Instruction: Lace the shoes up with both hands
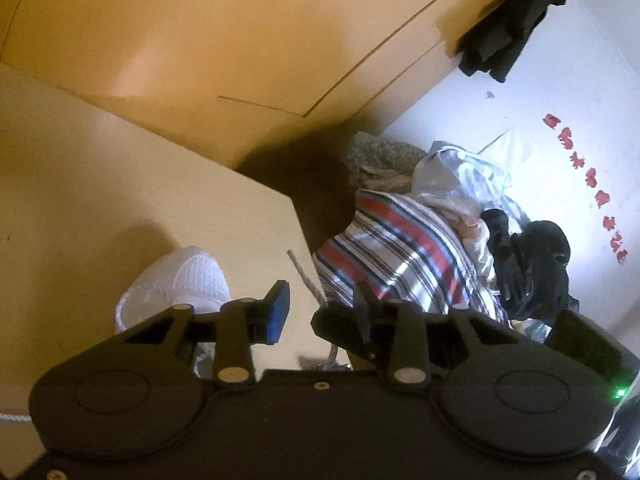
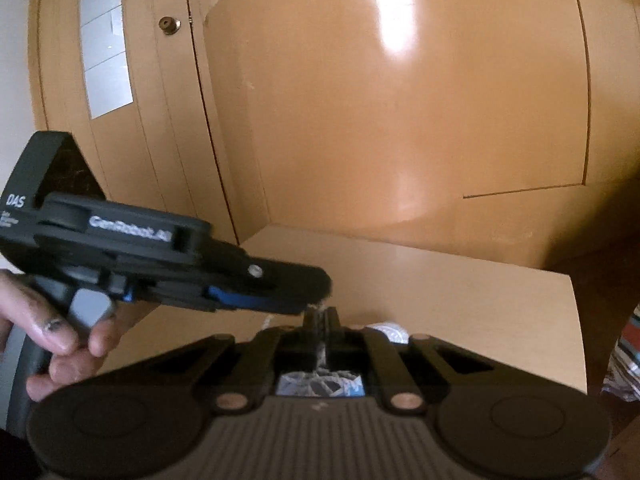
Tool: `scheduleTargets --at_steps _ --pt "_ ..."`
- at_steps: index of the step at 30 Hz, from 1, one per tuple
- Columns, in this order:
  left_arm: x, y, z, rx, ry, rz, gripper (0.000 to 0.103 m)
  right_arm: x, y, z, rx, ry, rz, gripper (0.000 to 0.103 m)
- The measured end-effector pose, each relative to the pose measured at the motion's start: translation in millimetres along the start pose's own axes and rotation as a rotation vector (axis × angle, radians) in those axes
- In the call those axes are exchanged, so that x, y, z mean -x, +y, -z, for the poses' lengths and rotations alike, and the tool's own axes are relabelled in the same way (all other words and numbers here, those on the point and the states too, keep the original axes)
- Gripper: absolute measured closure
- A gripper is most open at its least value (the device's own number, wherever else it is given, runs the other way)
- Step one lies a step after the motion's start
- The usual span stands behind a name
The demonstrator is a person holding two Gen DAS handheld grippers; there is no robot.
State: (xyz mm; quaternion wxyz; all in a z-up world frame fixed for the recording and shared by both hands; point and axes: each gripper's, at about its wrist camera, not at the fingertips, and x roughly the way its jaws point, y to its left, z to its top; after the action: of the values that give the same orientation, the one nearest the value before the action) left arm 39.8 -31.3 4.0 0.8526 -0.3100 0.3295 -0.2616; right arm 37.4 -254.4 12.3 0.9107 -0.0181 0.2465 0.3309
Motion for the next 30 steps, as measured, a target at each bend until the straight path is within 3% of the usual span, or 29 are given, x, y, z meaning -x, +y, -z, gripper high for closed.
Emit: scheduleTargets --at_steps 5,15,22,26,30 --pt "-1.0 -7.7 -1.5 -0.052 -0.008 -0.006 0.086 3.7 1.8 3.2 0.007 0.005 0.001 0.099" --pt "-10.3 -12.5 5.0 -0.112 0.001 0.001 0.092 16.0 7.9 6.2 0.012 0.011 0.001 0.099" --pt "-11.0 -4.0 3.6 -0.071 0.017 0.036 0.093 17.3 7.5 8.8 0.024 0.006 -0.005 0.099" --pt "-7.7 -1.8 1.0 -0.062 0.015 0.071 0.102 20.1 6.9 10.6 0.028 -0.016 -0.012 0.099" --pt "-3.9 -4.7 -1.1 -0.086 0.007 0.083 0.102 22.8 6.6 10.4 0.036 -0.043 -0.019 0.098"
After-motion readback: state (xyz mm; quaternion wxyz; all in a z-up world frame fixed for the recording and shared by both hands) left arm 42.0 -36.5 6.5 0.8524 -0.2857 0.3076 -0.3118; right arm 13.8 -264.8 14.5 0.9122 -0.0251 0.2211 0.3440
